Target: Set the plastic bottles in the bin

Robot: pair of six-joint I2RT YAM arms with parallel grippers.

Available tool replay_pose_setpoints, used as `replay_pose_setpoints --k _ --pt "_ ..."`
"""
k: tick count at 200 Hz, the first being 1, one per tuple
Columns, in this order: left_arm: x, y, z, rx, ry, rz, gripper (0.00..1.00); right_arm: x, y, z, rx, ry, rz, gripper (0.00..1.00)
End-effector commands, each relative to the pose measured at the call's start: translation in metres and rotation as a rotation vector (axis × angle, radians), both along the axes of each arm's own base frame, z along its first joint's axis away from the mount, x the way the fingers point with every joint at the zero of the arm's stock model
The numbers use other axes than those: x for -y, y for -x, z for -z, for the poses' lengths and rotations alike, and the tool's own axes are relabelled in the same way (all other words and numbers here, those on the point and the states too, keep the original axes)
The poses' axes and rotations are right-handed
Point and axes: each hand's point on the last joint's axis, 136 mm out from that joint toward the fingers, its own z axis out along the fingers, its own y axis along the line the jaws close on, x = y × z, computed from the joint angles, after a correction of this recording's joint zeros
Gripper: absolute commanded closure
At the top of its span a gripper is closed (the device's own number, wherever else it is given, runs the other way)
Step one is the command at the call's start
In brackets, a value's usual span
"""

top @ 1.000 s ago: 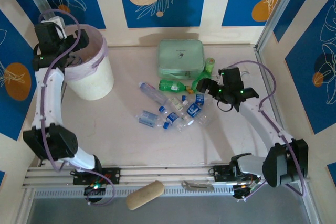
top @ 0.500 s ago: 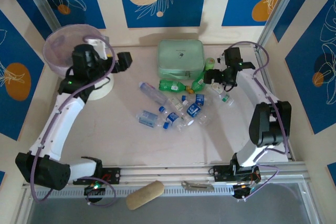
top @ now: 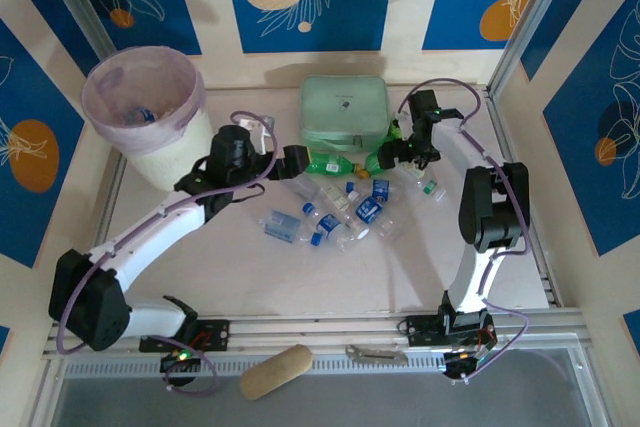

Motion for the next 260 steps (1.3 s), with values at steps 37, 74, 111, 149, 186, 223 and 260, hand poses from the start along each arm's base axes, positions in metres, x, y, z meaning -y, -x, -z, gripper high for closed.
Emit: replay_pose_setpoints --k 37,74,111,149,186,223,260 --pt "0.021 0.005 0.012 -0.021 0.030 0.031 0.00 0.009 0.002 0.025 -0.070 0.098 -0.027 0.04" --pt "0.019 0.005 0.017 -0.026 0.016 0.020 0.01 0.002 0.009 0.038 -0.095 0.059 -0.015 0.06" --pt "0.021 0.004 0.020 -0.031 0.015 0.024 0.01 0.009 0.011 0.049 -0.106 0.113 -0.009 0.08" --pt "0.021 0.003 0.021 -0.035 0.017 0.023 0.01 0.015 0.007 0.055 -0.106 0.157 -0.002 0.08" --pt "0.022 0.003 0.021 -0.035 0.015 0.025 0.01 0.013 0.003 0.057 -0.094 0.152 -0.007 0.11" --pt "0.022 0.003 0.022 -0.038 0.012 0.022 0.01 0.009 0.002 0.058 -0.086 0.137 -0.017 0.23" --pt "0.022 0.002 0.023 -0.040 0.013 0.024 0.00 0.005 0.004 0.052 -0.061 0.114 -0.021 0.37"
